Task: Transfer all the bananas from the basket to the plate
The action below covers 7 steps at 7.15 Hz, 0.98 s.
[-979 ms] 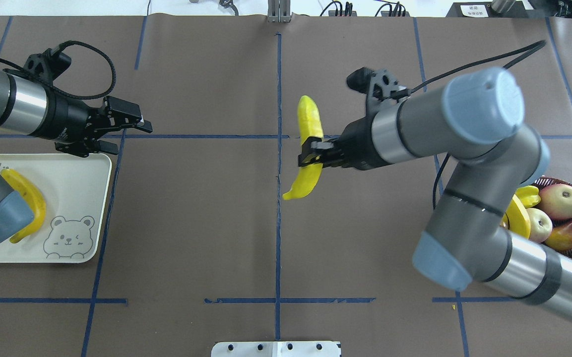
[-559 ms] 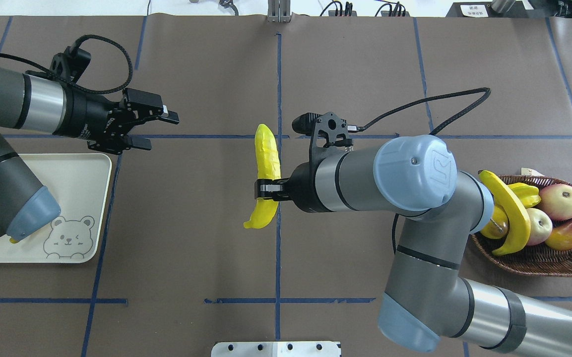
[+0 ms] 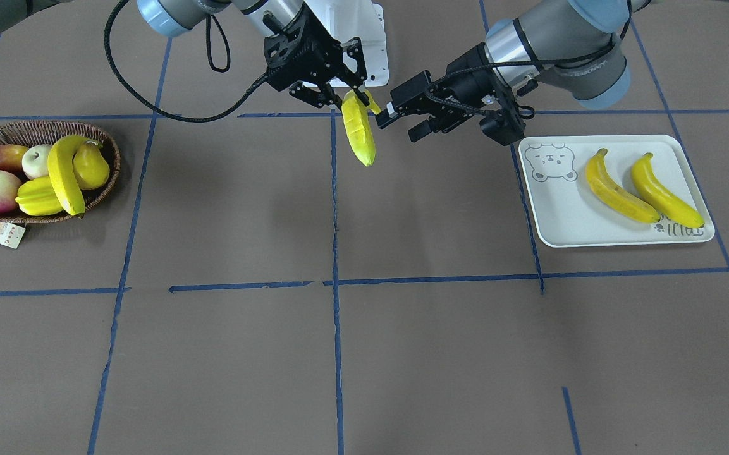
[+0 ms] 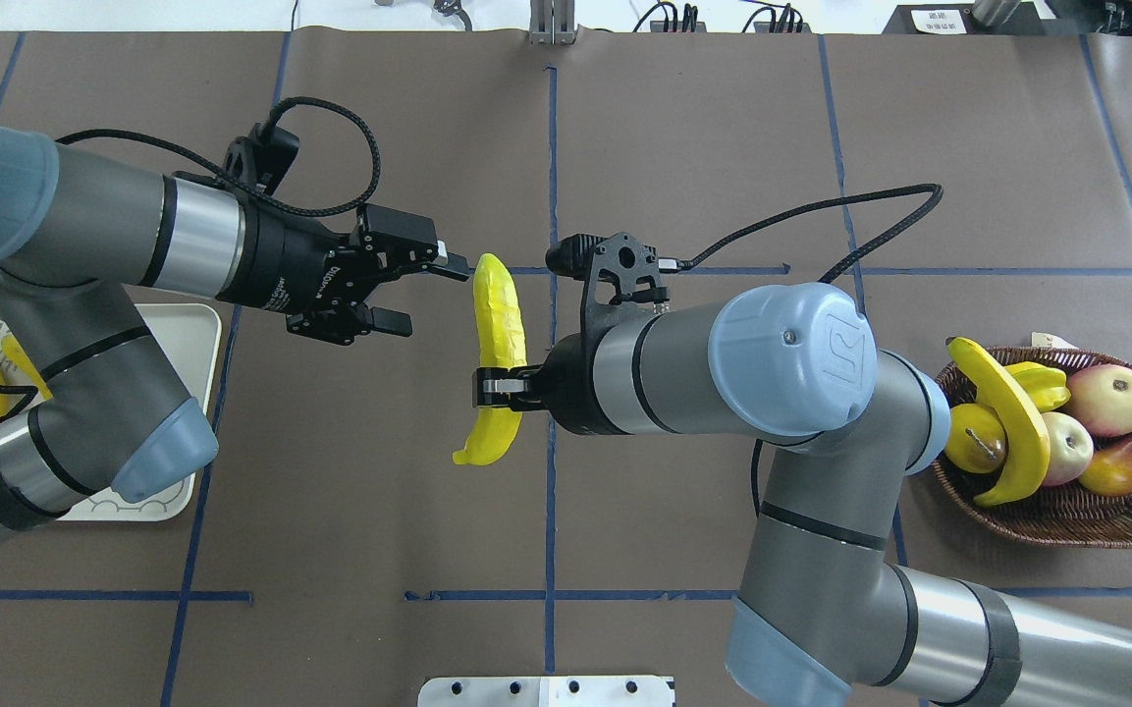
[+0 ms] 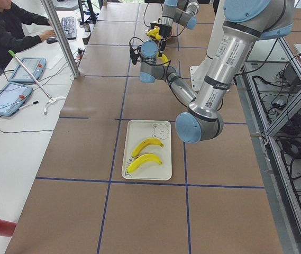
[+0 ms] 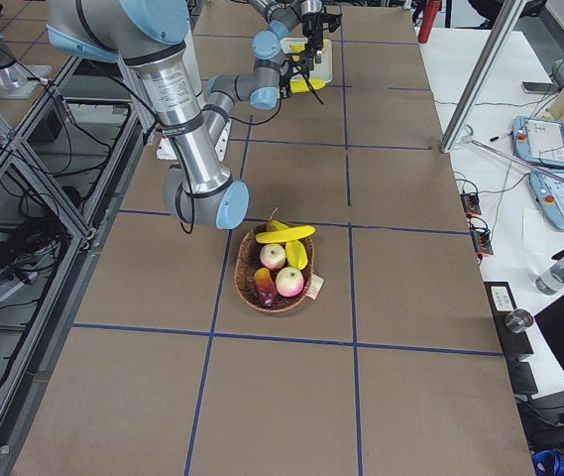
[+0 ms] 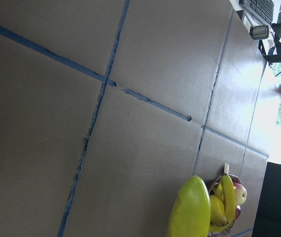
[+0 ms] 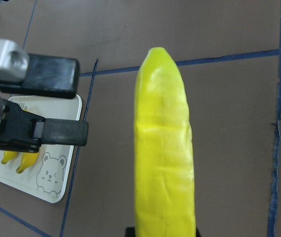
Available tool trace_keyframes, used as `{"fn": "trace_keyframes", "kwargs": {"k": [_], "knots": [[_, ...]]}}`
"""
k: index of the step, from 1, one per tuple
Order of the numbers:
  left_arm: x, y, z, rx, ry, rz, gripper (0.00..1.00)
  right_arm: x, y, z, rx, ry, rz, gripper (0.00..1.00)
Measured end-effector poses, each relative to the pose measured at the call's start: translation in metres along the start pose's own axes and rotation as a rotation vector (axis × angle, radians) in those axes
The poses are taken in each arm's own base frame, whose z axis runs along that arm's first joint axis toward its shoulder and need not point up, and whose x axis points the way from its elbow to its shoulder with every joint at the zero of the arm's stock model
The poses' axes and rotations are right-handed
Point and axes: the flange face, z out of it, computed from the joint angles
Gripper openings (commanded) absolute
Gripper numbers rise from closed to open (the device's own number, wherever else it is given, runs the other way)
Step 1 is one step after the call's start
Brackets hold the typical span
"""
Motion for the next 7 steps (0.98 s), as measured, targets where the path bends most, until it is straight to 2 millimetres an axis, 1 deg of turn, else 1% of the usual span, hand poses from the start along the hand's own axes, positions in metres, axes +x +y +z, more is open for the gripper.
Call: {"fn": "trace_keyframes", "kwargs": {"k": [2, 3, 4, 5, 6, 7], "knots": [[0.009, 0.013, 0.026, 0.001, 0.017, 0.004, 0.99, -0.001, 0.004, 0.001, -0.007, -0.006, -0.003, 0.02], [0.009, 0.021, 0.038, 0.002, 0.019, 0.003, 0.79, -0.002, 0.005, 0.001, -0.007, -0.009, -0.004, 0.02], [0.008, 0.026, 0.045, -0.001, 0.019, 0.001, 0.32, -0.002, 0.005, 0.001, -0.007, -0.011, -0.005, 0.02], [0.006, 0.028, 0.047, -0.003, 0.017, 0.001, 0.0, -0.002, 0.005, 0.001, -0.008, -0.011, -0.005, 0.04], [0.004, 0.029, 0.049, -0.004, 0.015, 0.004, 0.0, -0.002, 0.005, 0.001, -0.008, -0.011, -0.005, 0.63], [0.003, 0.029, 0.049, -0.005, 0.013, 0.007, 0.0, -0.002, 0.005, 0.001, -0.009, -0.012, -0.006, 1.0]]}}
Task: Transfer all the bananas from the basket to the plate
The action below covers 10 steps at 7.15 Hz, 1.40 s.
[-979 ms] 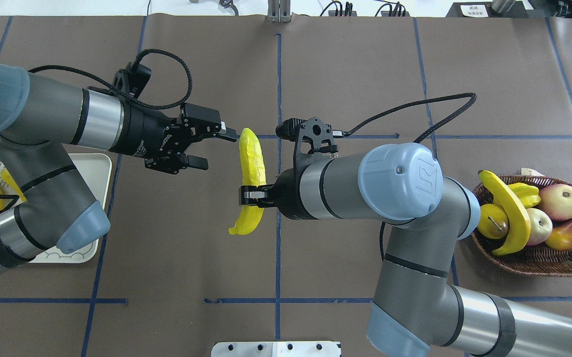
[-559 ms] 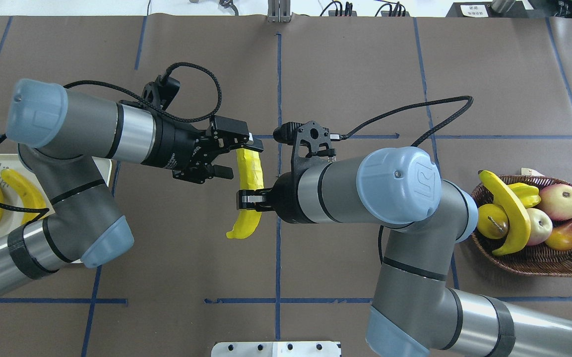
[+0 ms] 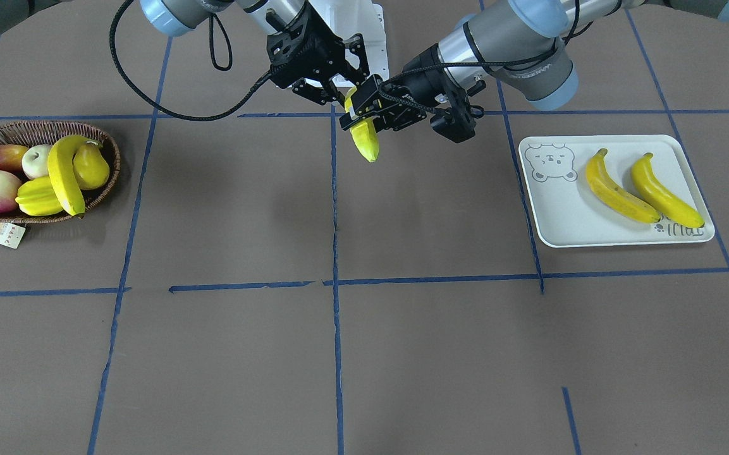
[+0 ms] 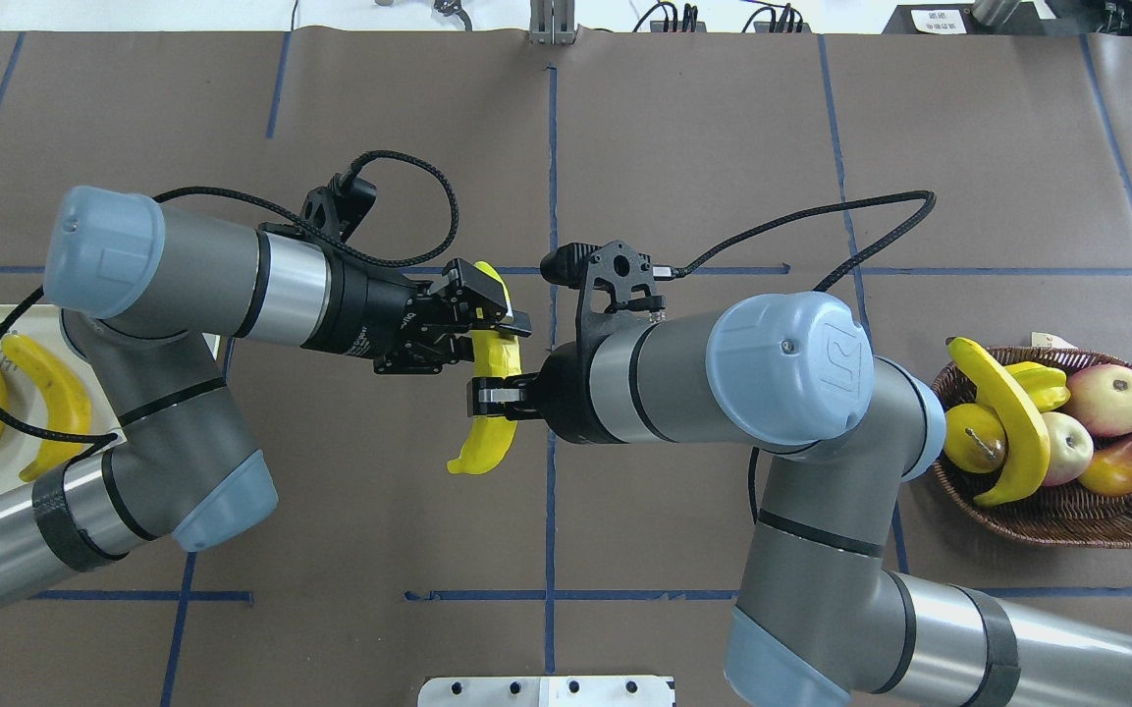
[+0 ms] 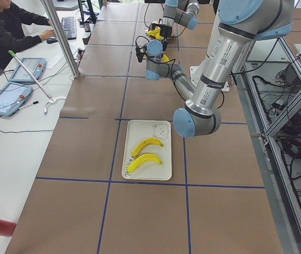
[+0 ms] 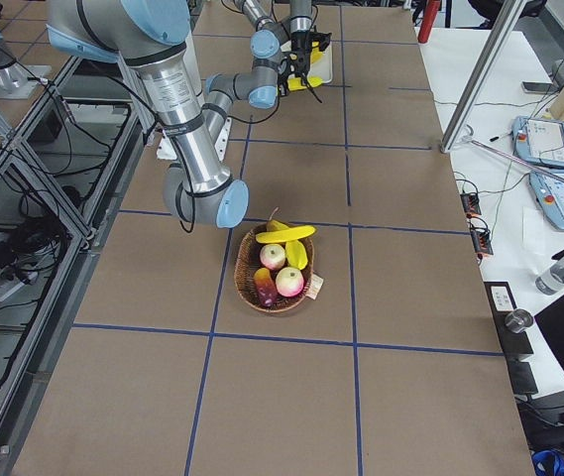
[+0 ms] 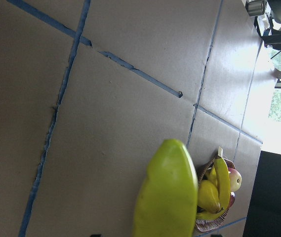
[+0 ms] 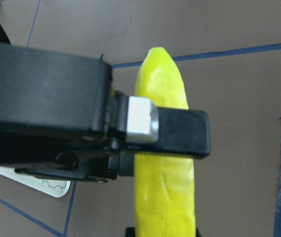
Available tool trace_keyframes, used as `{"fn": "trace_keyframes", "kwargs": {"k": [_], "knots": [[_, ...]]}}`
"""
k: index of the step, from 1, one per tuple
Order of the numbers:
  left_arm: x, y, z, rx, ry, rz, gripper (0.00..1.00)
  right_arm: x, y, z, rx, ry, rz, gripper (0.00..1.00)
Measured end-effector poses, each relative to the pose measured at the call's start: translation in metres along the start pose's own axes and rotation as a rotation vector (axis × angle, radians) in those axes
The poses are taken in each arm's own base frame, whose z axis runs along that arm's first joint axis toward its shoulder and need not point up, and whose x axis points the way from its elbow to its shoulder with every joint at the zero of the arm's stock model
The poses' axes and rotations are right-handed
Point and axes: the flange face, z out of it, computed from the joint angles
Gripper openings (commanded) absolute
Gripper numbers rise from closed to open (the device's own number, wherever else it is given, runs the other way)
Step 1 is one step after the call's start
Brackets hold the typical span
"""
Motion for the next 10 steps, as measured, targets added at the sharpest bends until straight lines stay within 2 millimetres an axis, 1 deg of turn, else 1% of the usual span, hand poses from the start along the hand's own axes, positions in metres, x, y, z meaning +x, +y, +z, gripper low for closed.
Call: {"fn": "trace_keyframes", "kwargs": {"k": [3, 4, 5, 7, 8, 10], "knots": [[-0.002, 0.0, -0.003, 0.0, -0.001, 0.008, 0.0, -0.002, 0.001, -0.007, 0.003, -0.014, 0.011, 1.0], [-0.003, -0.005, -0.01, 0.01, -0.002, 0.008, 0.0, -0.004, 0.001, -0.013, 0.007, -0.022, 0.013, 1.0], [-0.013, -0.018, -0.021, 0.033, -0.025, -0.006, 0.0, -0.006, 0.0, -0.02, 0.013, -0.03, 0.015, 1.0], [-0.048, -0.067, -0.062, 0.129, -0.15, -0.041, 0.0, 0.002, -0.002, -0.038, 0.029, -0.035, 0.022, 1.0], [-0.077, -0.086, -0.085, 0.171, -0.258, -0.022, 0.0, 0.007, -0.003, -0.046, 0.041, -0.034, 0.037, 1.0], [-0.156, -0.104, -0.132, 0.21, -0.49, -0.024, 0.0, 0.012, -0.007, -0.052, 0.062, -0.031, 0.071, 1.0]]}}
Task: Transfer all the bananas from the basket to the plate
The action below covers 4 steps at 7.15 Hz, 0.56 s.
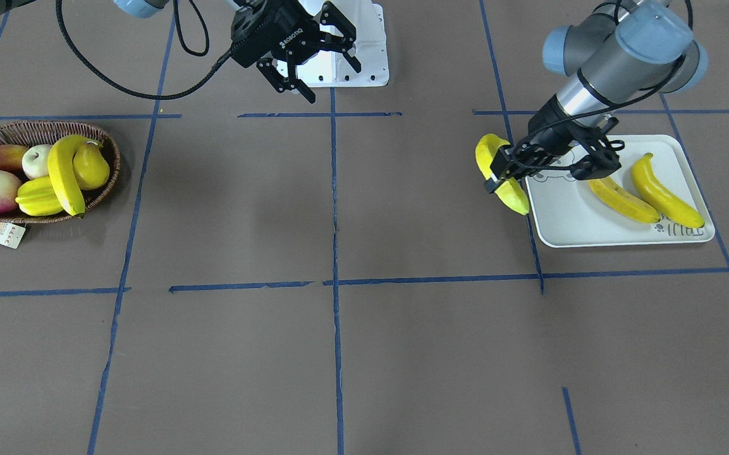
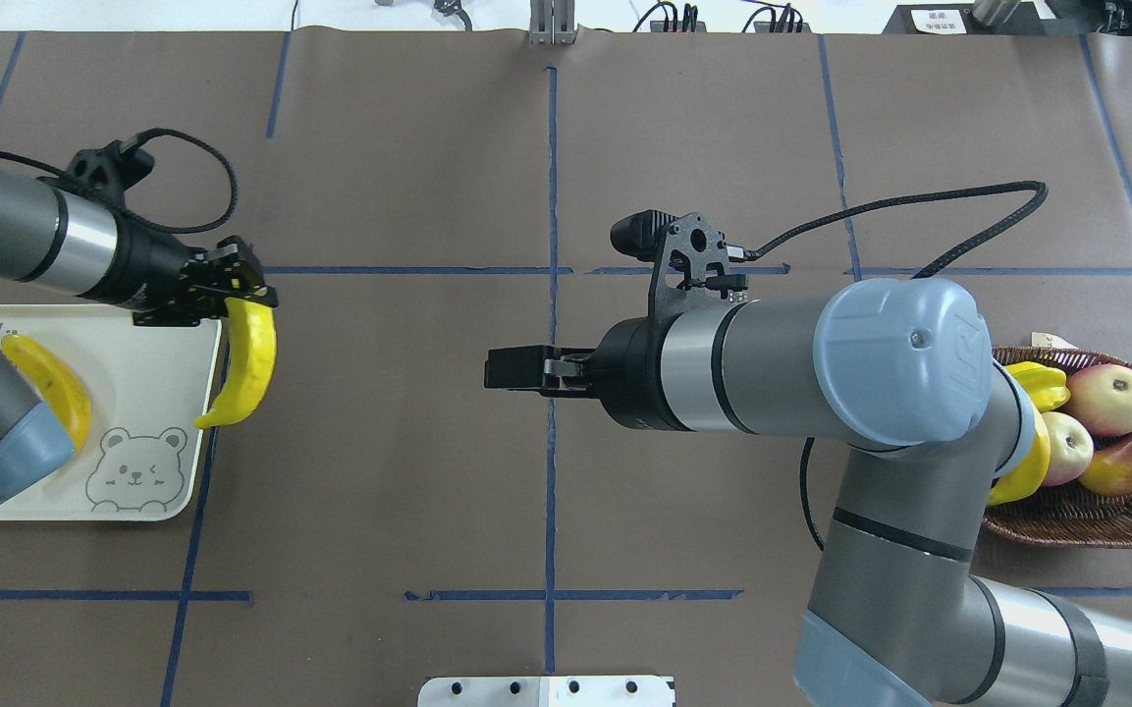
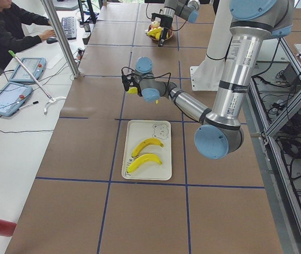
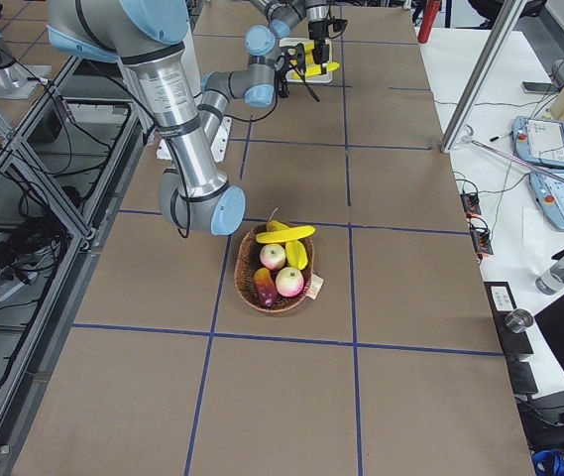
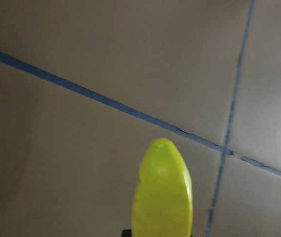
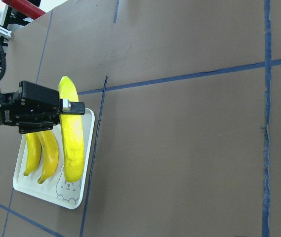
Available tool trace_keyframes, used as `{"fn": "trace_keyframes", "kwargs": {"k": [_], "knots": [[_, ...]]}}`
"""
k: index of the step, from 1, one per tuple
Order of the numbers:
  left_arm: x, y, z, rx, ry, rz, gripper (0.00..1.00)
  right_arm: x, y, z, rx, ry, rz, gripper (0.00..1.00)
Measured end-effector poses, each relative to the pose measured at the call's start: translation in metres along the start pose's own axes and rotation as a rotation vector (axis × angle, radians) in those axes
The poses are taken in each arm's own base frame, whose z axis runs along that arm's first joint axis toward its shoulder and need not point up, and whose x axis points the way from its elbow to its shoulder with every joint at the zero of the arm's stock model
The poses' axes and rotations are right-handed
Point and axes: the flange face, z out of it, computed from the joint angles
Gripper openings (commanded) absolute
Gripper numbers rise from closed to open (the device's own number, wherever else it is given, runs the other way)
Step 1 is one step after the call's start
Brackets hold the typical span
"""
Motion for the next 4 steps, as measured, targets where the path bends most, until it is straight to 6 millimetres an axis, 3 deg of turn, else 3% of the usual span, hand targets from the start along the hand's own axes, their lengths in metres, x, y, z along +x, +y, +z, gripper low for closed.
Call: {"fn": "trace_keyframes", "kwargs": {"k": [2, 4], "knots": [[-0.072, -0.014, -0.001, 0.02, -0.144, -0.052, 0.0, 0.001, -0.001, 0.0, 0.008, 0.002, 0.023, 0.99], [-0.115, -0.025, 0.005, 0.068, -0.238, -0.084, 0.04, 0.002, -0.001, 0.0, 0.01, 0.004, 0.052, 0.99]]}}
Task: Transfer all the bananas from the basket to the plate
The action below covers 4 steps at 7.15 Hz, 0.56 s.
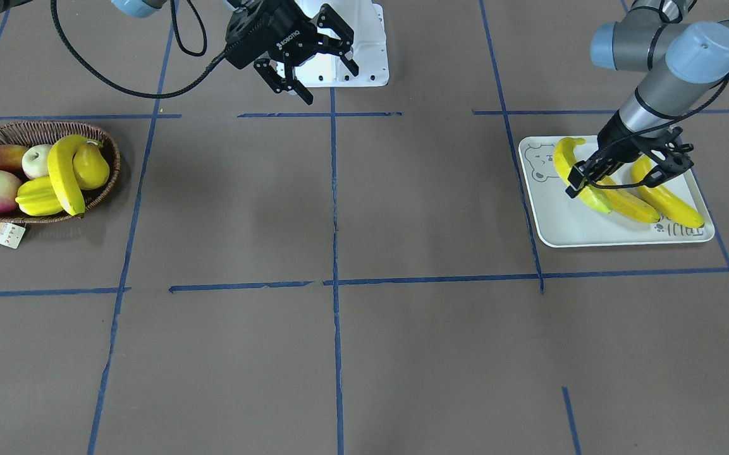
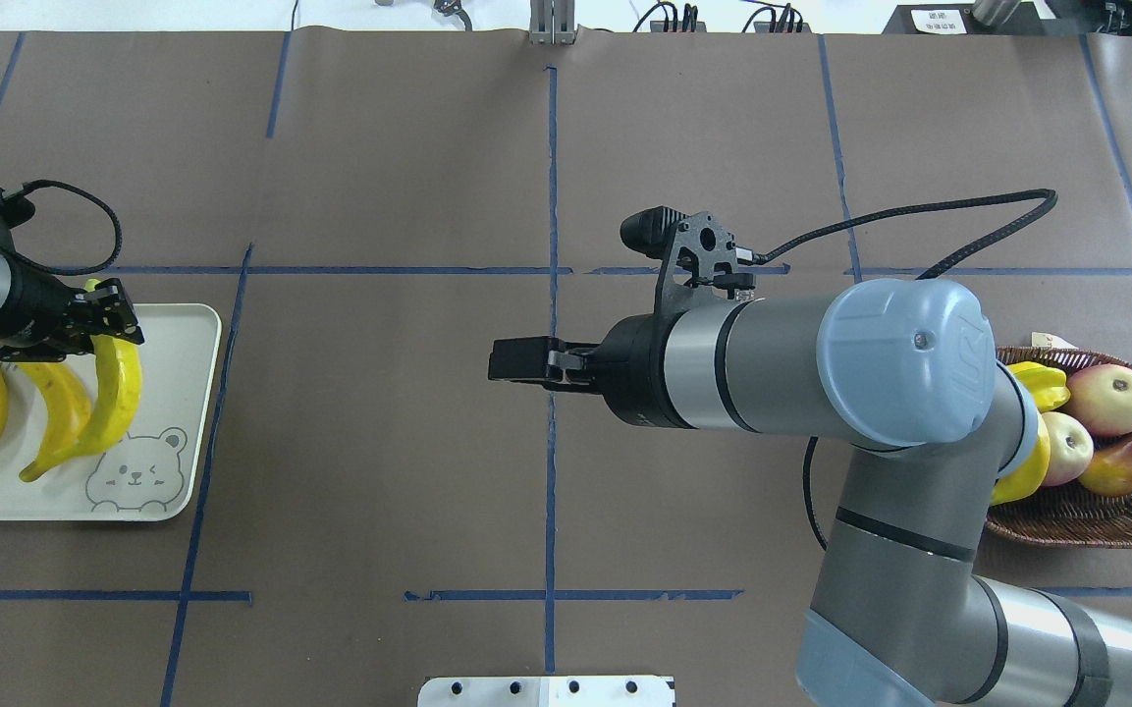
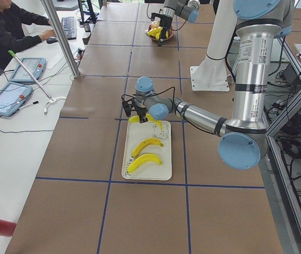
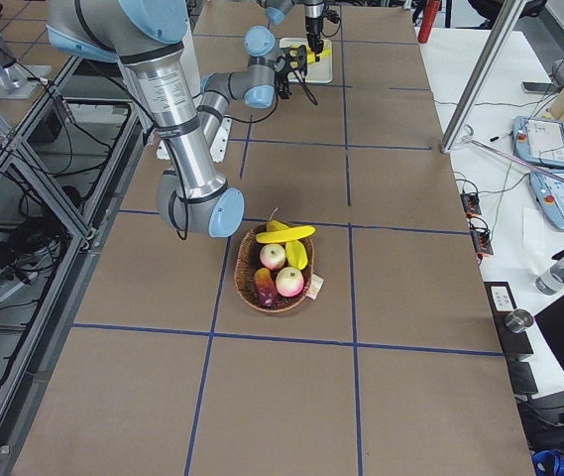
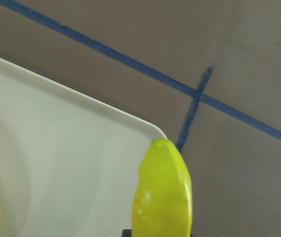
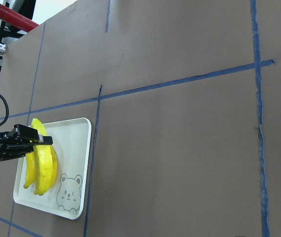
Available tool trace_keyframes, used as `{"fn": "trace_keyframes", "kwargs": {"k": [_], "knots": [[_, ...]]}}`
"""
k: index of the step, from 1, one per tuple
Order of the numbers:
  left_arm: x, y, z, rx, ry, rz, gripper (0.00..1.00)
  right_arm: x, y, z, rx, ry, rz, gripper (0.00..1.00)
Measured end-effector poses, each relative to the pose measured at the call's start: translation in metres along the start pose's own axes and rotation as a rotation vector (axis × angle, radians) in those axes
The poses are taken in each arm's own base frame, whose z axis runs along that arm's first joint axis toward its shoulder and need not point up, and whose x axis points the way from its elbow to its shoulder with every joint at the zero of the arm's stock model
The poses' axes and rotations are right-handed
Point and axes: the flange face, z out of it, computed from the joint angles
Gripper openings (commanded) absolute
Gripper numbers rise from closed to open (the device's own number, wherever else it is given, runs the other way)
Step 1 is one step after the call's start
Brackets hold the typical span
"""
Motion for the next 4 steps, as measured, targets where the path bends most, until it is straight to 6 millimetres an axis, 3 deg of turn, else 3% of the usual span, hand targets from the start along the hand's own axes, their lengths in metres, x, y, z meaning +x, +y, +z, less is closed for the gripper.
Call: {"fn": "trace_keyframes", "kwargs": {"k": [1, 4], "knots": [[-0.012, -0.005, 0.009, 0.014, -0.033, -0.012, 0.99, 0.0, 0.0, 0.0, 0.0, 0.0, 0.012, 0.99], [-0.034, -0.015, 0.022, 0.095, -0.092, 0.03, 1.0, 0.0, 0.0, 0.001, 0.001, 0.003, 0.019, 0.99]]}}
